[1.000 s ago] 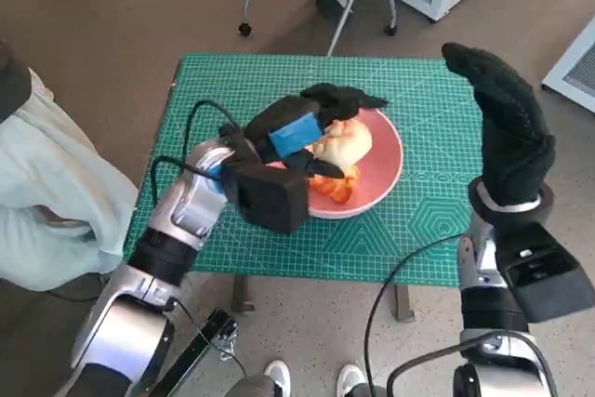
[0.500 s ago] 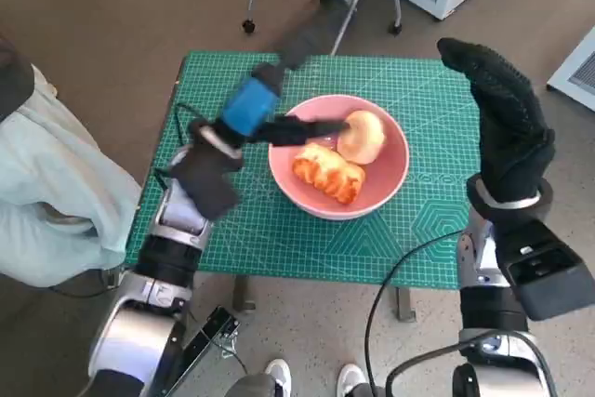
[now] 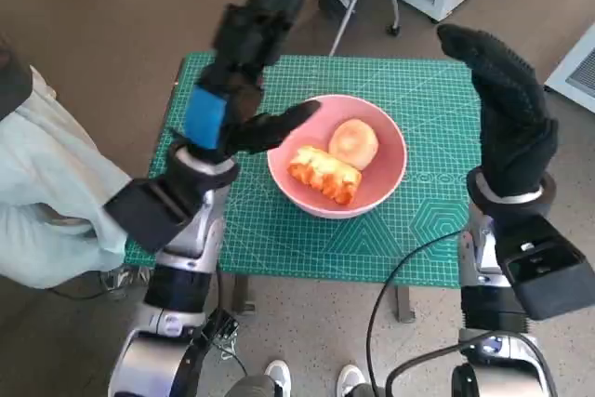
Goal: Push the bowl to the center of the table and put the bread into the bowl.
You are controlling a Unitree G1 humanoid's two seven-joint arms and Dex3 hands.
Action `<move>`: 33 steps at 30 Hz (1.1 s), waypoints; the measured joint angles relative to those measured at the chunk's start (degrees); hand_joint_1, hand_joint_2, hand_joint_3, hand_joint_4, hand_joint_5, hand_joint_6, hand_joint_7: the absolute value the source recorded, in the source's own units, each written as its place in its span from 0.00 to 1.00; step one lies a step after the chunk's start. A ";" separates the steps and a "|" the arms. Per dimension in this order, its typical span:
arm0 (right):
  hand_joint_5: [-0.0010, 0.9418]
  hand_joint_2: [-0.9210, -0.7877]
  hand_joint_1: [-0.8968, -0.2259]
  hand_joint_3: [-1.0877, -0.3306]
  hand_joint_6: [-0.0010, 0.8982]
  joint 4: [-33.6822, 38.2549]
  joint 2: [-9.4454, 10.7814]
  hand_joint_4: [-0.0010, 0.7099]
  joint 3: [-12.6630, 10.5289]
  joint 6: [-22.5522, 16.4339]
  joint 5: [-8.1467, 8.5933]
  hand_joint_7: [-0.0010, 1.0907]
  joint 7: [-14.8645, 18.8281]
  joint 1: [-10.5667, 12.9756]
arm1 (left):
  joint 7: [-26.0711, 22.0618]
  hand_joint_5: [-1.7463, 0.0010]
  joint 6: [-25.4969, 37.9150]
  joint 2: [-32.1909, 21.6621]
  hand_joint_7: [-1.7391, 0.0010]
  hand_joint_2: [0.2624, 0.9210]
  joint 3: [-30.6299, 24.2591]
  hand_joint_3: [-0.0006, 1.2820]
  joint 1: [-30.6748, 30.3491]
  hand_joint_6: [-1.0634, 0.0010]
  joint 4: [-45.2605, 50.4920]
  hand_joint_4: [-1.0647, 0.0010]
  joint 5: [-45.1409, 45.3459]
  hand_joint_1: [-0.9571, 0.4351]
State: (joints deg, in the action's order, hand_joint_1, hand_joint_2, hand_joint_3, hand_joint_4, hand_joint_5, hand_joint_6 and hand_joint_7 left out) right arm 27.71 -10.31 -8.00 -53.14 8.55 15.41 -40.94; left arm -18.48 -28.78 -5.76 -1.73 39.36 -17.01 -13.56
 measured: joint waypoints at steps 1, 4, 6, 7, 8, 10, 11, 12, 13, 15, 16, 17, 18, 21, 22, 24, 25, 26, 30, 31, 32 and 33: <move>0.00 0.00 0.58 0.43 0.03 -0.25 0.00 0.49 0.01 0.24 -0.12 0.74 -0.25 -0.01 | -0.19 0.92 0.52 0.07 0.56 1.00 -0.17 0.20 -0.38 1.00 0.58 0.82 -0.58 0.33; 0.00 0.00 0.58 0.42 0.03 -0.93 0.00 0.49 0.01 0.95 -0.99 0.74 -1.11 -0.16 | -0.78 0.92 1.37 0.27 0.56 1.00 -0.71 0.20 -1.61 1.00 2.15 0.82 -2.24 0.32; 0.00 0.00 0.59 0.42 0.02 -1.20 -0.01 0.49 0.04 1.27 -1.51 0.74 -1.45 -0.33 | -0.98 0.92 1.42 0.44 0.56 1.00 -1.04 0.19 -2.16 1.00 2.53 0.82 -2.61 0.32; 0.00 0.00 0.59 0.42 0.02 -1.34 -0.01 0.49 0.06 1.37 -1.82 0.73 -1.62 -0.43 | -1.07 0.92 1.42 0.50 0.56 1.00 -1.16 0.19 -2.36 1.00 2.58 0.82 -2.67 0.32; 0.00 0.00 0.60 0.42 0.02 -1.48 -0.01 0.49 0.12 1.48 -2.02 0.73 -1.71 -0.51 | -1.18 0.92 1.42 0.55 0.56 1.00 -1.29 0.19 -2.52 1.00 2.58 0.83 -2.73 0.32; 0.00 0.00 0.60 0.42 0.02 -1.76 -0.01 0.49 0.29 1.74 -2.07 0.73 -1.82 -0.73 | -1.54 0.92 1.37 0.69 0.57 1.00 -1.54 0.19 -2.73 1.00 2.58 0.83 -3.00 0.33; 0.00 0.00 0.60 0.41 0.02 -1.84 -0.01 0.49 0.35 1.81 -2.07 0.73 -1.82 -0.83 | -1.75 0.92 1.29 0.76 0.58 1.00 -1.64 0.19 -2.78 1.00 2.58 0.83 -3.12 0.33; 0.00 0.00 0.60 0.41 0.02 -1.92 -0.01 0.49 0.44 1.89 -2.07 0.73 -1.82 -0.92 | -1.99 0.92 1.14 0.83 0.58 1.00 -1.76 0.19 -2.82 1.00 2.58 0.83 -3.29 0.33; 0.00 0.00 0.60 0.41 0.02 -1.96 -0.01 0.49 0.55 1.97 -2.08 0.73 -1.82 -1.00 | -2.27 0.92 0.88 0.90 0.59 1.00 -1.90 0.19 -2.85 1.00 2.57 0.82 -3.45 0.33; 0.00 0.00 0.60 0.41 0.02 -2.00 -0.01 0.49 0.79 2.17 -2.10 0.73 -1.82 -1.11 | -2.68 0.93 0.28 1.03 0.62 1.00 -2.24 0.20 -2.90 0.99 2.57 0.82 -3.67 0.33; 0.00 0.00 0.60 0.41 0.02 -2.00 -0.02 0.49 0.89 2.28 -2.11 0.73 -1.82 -1.15 | -2.80 0.93 -0.06 1.07 0.63 1.00 -2.42 0.20 -2.92 0.99 2.57 0.82 -3.73 0.33; 0.00 0.00 0.59 0.41 0.02 -2.00 -0.04 0.48 0.97 2.35 -2.13 0.73 -1.82 -1.17 | -2.85 0.94 -0.34 1.10 0.65 1.00 -2.59 0.20 -2.93 0.97 2.57 0.82 -3.76 0.32; 0.00 0.00 0.59 0.41 0.02 -2.01 -0.09 0.48 1.08 2.48 -2.17 0.73 -1.82 -1.18 | -2.86 0.94 -0.66 1.12 0.66 1.00 -2.82 0.20 -2.94 0.97 2.57 0.82 -3.81 0.32; 0.00 0.00 0.59 0.41 0.01 -2.05 -0.32 0.47 1.32 2.88 -2.22 0.73 -1.82 -1.19 | -2.72 0.96 -1.38 1.22 0.71 1.00 -3.51 0.20 -2.96 0.90 2.56 0.79 -3.84 0.30; 0.00 0.00 0.59 0.41 0.01 -2.09 -0.40 0.47 1.38 2.96 -2.21 0.73 -1.82 -1.20 | -2.65 0.96 -1.74 1.25 0.73 1.00 -3.75 0.20 -2.98 0.88 2.54 0.78 -3.84 0.30; 0.00 0.00 0.58 0.41 0.00 -2.22 -0.53 0.47 1.50 3.20 -2.21 0.73 -1.82 -1.20 | -2.48 0.97 -2.48 1.30 0.74 1.00 -4.13 0.20 -2.98 0.87 2.45 0.77 -3.83 0.30; 0.00 0.00 0.58 0.41 0.00 -2.28 -0.57 0.47 1.54 3.32 -2.21 0.73 -1.82 -1.21 | -2.43 0.97 -2.75 1.34 0.76 1.00 -4.30 0.20 -2.98 0.85 2.43 0.76 -3.83 0.29; 0.00 0.00 0.58 0.41 0.00 -2.35 -0.61 0.47 1.59 3.44 -2.21 0.73 -1.82 -1.22 | -2.33 0.97 -3.09 1.39 0.76 1.00 -4.46 0.20 -2.98 0.84 2.37 0.76 -3.84 0.29; 0.00 0.00 0.57 0.41 0.00 -2.48 -0.71 0.47 1.74 3.90 -2.19 0.73 -1.81 -1.26 | -2.19 0.98 -4.10 1.56 0.79 1.00 -4.86 0.20 -2.98 0.83 1.89 0.75 -3.83 0.29; 0.00 0.00 0.57 0.41 0.00 -2.49 -0.73 0.47 1.76 3.93 -2.19 0.73 -1.81 -1.26 | -2.20 0.98 -4.24 1.56 0.79 1.00 -4.89 0.20 -2.98 0.84 1.76 0.75 -3.82 0.29; 0.00 0.00 0.57 0.41 0.00 -2.50 -0.74 0.47 1.77 3.97 -2.17 0.73 -1.81 -1.27 | -2.21 0.98 -4.34 1.56 0.79 1.00 -4.91 0.20 -2.98 0.84 1.66 0.74 -3.82 0.29; 0.00 0.00 0.57 0.41 0.00 -2.50 -0.74 0.47 1.80 4.00 -2.16 0.73 -1.81 -1.27 | -2.22 0.98 -4.39 1.56 0.80 1.00 -4.93 0.20 -2.98 0.84 1.60 0.74 -3.83 0.29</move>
State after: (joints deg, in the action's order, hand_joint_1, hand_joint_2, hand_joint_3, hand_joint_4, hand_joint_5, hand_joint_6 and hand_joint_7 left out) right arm 25.21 -11.05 -6.20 -49.14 6.39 13.60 -42.21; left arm -20.69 -33.17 -4.19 -6.66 36.38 -15.40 -17.38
